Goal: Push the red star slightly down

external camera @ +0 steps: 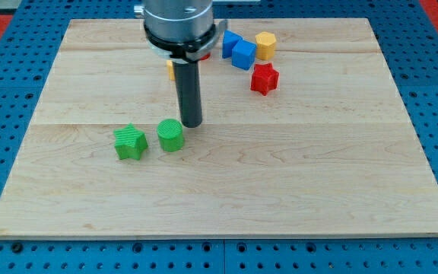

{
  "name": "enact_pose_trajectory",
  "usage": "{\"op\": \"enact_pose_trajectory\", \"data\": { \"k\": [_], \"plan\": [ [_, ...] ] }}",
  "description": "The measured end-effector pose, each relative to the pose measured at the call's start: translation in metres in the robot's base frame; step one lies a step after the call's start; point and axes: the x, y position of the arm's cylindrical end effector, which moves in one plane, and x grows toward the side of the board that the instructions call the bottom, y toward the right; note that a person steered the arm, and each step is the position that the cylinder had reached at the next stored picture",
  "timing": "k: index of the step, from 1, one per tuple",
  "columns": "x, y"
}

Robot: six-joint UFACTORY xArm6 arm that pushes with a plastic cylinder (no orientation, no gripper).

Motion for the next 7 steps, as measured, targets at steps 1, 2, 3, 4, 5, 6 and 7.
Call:
{"op": "enact_pose_trajectory", "data": {
  "k": [1,2,3,4,5,6,7],
  "plan": [
    [0.015,0.000],
    [0.019,-0.020],
    [0.019,-0.042],
    [0.019,-0.042],
    [-0.008,-0.028],
    [-0.046,-0.003],
    [-0.084,0.033]
  ]
}}
